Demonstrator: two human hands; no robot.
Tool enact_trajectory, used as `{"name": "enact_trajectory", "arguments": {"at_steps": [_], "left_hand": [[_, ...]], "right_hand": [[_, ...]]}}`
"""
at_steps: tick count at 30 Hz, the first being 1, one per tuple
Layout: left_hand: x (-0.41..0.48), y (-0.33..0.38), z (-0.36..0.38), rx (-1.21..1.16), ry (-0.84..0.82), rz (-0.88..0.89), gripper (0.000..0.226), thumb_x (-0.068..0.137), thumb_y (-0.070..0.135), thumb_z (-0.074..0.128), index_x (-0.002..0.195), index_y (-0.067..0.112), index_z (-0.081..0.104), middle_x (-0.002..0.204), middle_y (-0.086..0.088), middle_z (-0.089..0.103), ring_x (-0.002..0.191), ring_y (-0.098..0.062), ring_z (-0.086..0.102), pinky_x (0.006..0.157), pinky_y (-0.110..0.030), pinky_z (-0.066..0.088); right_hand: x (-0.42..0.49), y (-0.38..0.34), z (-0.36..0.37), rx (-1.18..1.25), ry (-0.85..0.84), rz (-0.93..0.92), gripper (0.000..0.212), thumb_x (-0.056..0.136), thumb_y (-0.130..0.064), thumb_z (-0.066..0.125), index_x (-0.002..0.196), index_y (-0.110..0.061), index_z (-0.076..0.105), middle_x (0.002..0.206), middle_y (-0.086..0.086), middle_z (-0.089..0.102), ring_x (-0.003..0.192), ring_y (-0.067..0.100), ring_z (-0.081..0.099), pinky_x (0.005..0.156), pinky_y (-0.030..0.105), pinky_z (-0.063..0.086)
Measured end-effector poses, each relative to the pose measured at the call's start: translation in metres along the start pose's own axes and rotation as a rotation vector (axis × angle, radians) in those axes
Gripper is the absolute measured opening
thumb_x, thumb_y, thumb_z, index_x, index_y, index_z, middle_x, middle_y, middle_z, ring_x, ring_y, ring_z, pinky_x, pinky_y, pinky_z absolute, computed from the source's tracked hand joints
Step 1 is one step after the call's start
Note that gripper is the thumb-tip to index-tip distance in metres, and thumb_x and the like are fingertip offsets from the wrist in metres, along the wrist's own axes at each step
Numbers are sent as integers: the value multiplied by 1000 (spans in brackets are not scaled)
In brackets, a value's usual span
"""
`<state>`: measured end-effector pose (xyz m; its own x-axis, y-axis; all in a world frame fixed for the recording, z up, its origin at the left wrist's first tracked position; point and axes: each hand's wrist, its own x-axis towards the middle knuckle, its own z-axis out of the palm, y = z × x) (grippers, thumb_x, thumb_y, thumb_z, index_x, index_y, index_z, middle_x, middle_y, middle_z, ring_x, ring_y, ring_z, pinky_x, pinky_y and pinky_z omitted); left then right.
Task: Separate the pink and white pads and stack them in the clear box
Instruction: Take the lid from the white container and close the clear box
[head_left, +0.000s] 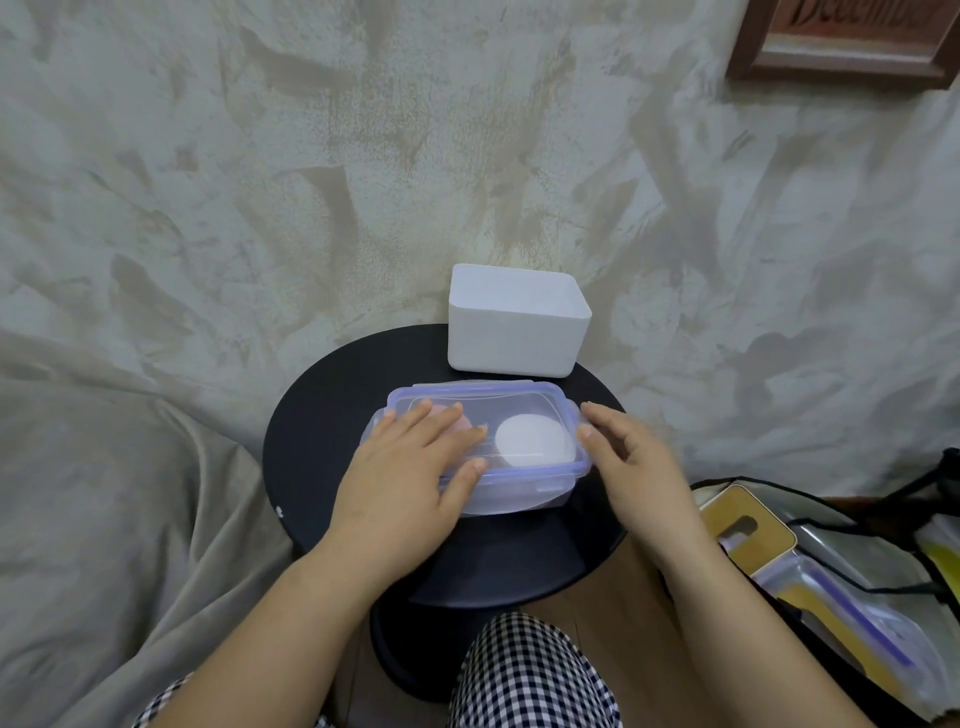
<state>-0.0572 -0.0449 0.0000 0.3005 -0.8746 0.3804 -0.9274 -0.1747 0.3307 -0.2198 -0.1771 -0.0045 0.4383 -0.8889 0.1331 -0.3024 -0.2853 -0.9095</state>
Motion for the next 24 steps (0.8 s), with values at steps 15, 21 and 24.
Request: {"name": "enact_trajectory", "arguments": {"at_steps": [15,21,24], "left_hand": [[-4,-2,1,-236,146,-22,53,79,53,43,108,16,67,118,3,58,113,-5,37,95,6,1],[-7,-4,2,-242,146,-49,60,77,59,41,114,18,65,125,7,53,112,7,29,94,3,8],[-9,-2,2,-283,175,-135,56,77,54,60,121,19,61,141,5,41,133,-6,24,103,-7,8]], "right_hand": [[-21,-8,6,-73,-158,2,51,97,-35,40,144,-24,28,143,-14,37,118,-8,29,98,12,22],[-24,-10,6,-86,-184,-37,47,97,-33,39,143,-28,29,122,-28,35,112,-13,33,84,-1,28],[-28,-13,4,-30,-236,-71,38,94,-28,48,122,-49,34,108,-48,39,95,-29,42,79,-4,31]]}}
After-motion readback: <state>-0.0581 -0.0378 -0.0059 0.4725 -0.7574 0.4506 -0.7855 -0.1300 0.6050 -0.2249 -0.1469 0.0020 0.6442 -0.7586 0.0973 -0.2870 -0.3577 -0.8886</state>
